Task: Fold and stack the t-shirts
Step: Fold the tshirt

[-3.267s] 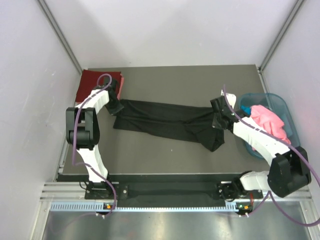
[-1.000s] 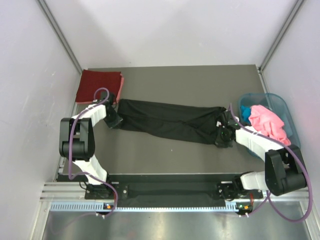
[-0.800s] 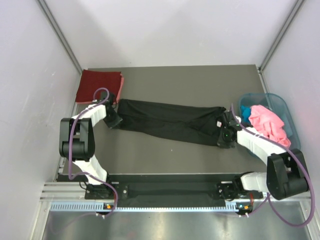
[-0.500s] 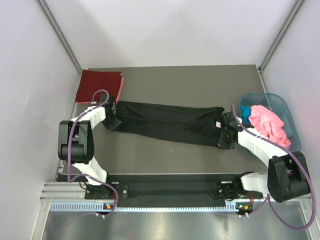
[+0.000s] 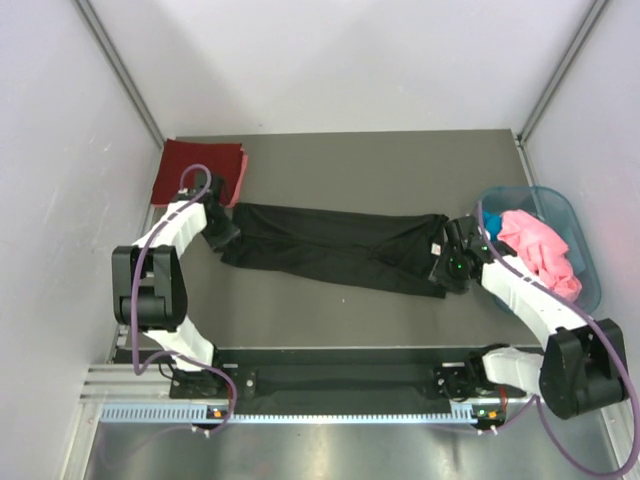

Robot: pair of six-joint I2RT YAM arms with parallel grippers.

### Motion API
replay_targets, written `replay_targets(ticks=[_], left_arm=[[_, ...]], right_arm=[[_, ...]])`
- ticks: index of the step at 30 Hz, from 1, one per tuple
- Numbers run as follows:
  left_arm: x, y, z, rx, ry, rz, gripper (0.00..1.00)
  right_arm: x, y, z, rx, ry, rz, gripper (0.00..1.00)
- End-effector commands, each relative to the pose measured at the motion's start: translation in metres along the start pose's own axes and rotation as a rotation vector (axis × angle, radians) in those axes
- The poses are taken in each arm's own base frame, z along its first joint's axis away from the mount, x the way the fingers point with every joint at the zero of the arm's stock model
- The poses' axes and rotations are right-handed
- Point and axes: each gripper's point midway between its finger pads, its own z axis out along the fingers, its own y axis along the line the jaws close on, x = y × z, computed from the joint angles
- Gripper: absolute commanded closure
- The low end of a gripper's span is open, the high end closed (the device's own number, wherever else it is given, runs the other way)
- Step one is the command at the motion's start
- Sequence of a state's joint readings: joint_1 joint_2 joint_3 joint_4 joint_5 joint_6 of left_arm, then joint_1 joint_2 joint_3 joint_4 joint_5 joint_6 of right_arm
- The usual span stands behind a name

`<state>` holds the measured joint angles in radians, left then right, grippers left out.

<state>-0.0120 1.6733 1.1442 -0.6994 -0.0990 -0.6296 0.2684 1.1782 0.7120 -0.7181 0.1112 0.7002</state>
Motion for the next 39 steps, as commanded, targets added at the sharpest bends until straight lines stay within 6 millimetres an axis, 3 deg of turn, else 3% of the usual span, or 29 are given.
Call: replay_targets(ticks=[1, 6, 10, 13, 17, 26, 33, 39], left_arm=[[-0.02, -0.052, -0.033, 0.259, -0.02, 0.025, 0.59], [-0.018, -0.083, -0.016, 0.356, 0.089, -0.007, 0.58], [-0.021, -0.073, 0.008, 0.264, 0.087, -0.032, 0.59], [-0.028, -0.058, 0.023, 0.169, 0.036, -0.061, 0.58], [-0.042, -0.043, 0.033, 0.122, -0.002, -0.113, 0.59], [-0.056, -0.035, 0.034, 0.057, -0.039, -0.117, 0.59], [-0.074, -0.04, 0.003, 0.093, -0.111, -0.088, 0.59], [-0.081, -0.062, -0.032, 0.229, -0.129, -0.014, 0.59]], right_arm=[[-0.024, 0.049, -0.013, -0.17, -0.048, 0.13, 0.59], [-0.041, 0.102, -0.014, -0.232, -0.101, 0.203, 0.57], [-0.047, 0.138, -0.002, -0.258, -0.092, 0.249, 0.55], [-0.051, 0.152, 0.009, -0.264, -0.091, 0.288, 0.55], [-0.049, 0.158, 0.023, -0.236, -0.069, 0.323, 0.54], [-0.041, 0.155, 0.043, -0.208, -0.076, 0.377, 0.52], [-0.037, 0.147, 0.05, -0.167, -0.071, 0.395, 0.52], [-0.036, 0.142, 0.05, -0.161, -0.079, 0.391, 0.53]])
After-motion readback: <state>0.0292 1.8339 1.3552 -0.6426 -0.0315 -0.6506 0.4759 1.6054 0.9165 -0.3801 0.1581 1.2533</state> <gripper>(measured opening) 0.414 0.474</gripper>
